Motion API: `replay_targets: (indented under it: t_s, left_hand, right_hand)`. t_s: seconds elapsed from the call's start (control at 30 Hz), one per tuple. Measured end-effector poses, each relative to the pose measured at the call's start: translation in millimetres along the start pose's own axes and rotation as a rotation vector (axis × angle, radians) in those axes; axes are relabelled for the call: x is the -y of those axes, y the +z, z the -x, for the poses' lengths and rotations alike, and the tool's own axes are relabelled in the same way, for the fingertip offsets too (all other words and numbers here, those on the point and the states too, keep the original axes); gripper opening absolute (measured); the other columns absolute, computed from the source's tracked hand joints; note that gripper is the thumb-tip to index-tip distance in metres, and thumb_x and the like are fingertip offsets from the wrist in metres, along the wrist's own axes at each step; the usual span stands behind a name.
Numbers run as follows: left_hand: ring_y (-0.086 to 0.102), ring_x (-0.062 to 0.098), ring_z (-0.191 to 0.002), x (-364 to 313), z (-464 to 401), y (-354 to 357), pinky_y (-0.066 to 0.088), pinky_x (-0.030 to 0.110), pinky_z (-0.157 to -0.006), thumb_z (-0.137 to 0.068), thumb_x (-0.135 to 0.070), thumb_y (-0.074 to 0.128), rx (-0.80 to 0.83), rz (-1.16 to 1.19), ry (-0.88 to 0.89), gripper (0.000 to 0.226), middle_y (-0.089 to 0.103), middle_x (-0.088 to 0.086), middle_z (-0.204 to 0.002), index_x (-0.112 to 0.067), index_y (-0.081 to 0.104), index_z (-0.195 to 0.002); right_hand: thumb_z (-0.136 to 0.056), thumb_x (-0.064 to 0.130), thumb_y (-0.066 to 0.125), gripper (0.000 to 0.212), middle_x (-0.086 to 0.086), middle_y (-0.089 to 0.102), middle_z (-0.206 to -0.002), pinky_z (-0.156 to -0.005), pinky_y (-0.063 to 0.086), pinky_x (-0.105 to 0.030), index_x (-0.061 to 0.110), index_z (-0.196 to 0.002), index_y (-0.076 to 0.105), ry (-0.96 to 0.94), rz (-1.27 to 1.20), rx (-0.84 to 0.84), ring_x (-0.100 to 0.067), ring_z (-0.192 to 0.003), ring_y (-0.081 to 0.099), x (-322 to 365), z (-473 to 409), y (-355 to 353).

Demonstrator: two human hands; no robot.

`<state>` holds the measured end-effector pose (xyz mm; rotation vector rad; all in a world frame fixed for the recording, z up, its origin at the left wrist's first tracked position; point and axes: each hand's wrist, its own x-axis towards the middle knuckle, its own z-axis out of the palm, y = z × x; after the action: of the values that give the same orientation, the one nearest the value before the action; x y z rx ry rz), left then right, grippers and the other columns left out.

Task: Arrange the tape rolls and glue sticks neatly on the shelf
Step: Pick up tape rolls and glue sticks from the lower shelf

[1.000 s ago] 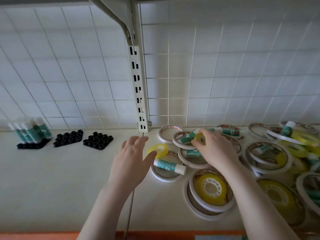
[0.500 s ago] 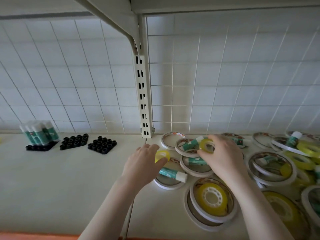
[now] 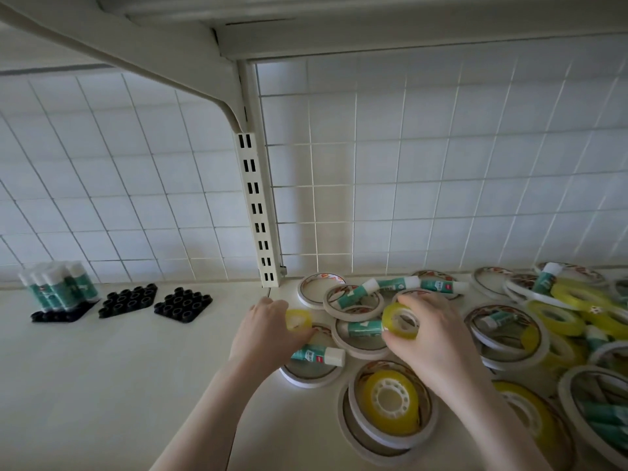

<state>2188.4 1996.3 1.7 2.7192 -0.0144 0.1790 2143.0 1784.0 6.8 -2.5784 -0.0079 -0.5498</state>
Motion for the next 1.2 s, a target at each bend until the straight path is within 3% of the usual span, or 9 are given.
replay_targets:
  t_s: [0.17,0.37,0.57,0.83,0.93,1.03,1.2]
  left_hand:
    - [0.044,0.019,-0.111,0.9,7.1,-9.7,0.035,0.024,-0.086,-0.074,-0.042,0.071,-0.131,0.092,-0.01,0.06,0.046,0.0,-0.118,-0.017,0.051,-0.125]
    - [0.048,0.018,-0.108,10.2,40.9,-24.4,0.036,0.024,-0.088,-0.072,-0.035,0.075,-0.262,0.14,0.002,0.059,0.04,-0.008,-0.107,-0.016,0.054,-0.124]
    - [0.046,0.017,-0.111,39.4,80.3,-31.2,0.032,0.021,-0.087,-0.074,-0.033,0.074,-0.279,0.131,-0.039,0.061,0.036,-0.011,-0.108,-0.018,0.051,-0.129]
    - [0.047,0.015,-0.105,112.2,109.8,-66.4,0.034,0.022,-0.083,-0.071,-0.038,0.073,-0.331,0.133,-0.072,0.055,0.038,-0.011,-0.105,-0.022,0.051,-0.12]
    - [0.047,0.015,-0.105,155.4,117.9,-88.8,0.031,0.021,-0.08,-0.071,-0.04,0.072,-0.348,0.137,-0.055,0.056,0.037,-0.012,-0.105,-0.022,0.051,-0.12]
    - [0.046,0.015,-0.107,207.5,124.6,-115.9,0.03,0.019,-0.082,-0.071,-0.041,0.072,-0.345,0.132,-0.026,0.058,0.038,-0.012,-0.106,-0.022,0.05,-0.122]
    - [0.046,0.016,-0.112,298.8,129.9,-160.1,0.03,0.02,-0.087,-0.071,-0.041,0.073,-0.347,0.082,-0.005,0.062,0.044,-0.006,-0.117,-0.022,0.051,-0.125]
  right_hand:
    - [-0.083,0.038,0.065,0.06,0.005,0.048,-0.129,-0.096,0.034,-0.022,0.022,-0.136,0.045,-0.062,-0.034,-0.028,-0.014,-0.124,0.039,0.6,8.8,-0.9]
    - [-0.083,0.044,0.061,0.058,0.007,0.048,-0.125,-0.09,0.036,-0.022,0.025,-0.136,0.045,-0.139,-0.081,-0.016,-0.013,-0.119,0.042,11.1,22.0,0.3]
    - [-0.066,0.033,0.08,0.049,0.002,0.059,-0.096,-0.075,0.045,-0.033,0.014,-0.109,0.066,-0.172,-0.081,0.02,-0.025,-0.093,0.057,36.1,37.1,20.9]
    - [-0.052,0.035,0.085,0.045,0.002,0.058,-0.083,-0.066,0.041,-0.029,0.019,-0.087,0.064,-0.24,-0.043,0.066,-0.025,-0.081,0.058,121.1,52.4,57.1]
    - [-0.056,0.036,0.084,0.049,0.0,0.059,-0.09,-0.073,0.045,-0.034,0.015,-0.097,0.065,-0.259,-0.04,0.052,-0.028,-0.089,0.058,165.3,62.6,84.1]
    - [-0.068,0.039,0.077,0.052,0.001,0.057,-0.104,-0.086,0.037,-0.03,0.017,-0.113,0.061,-0.238,-0.056,0.069,-0.023,-0.105,0.051,217.1,74.3,110.4]
    - [-0.077,0.04,0.07,0.054,0.002,0.053,-0.116,-0.089,0.031,-0.025,0.021,-0.125,0.054,-0.237,-0.066,0.074,-0.019,-0.114,0.046,299.5,86.4,154.4]
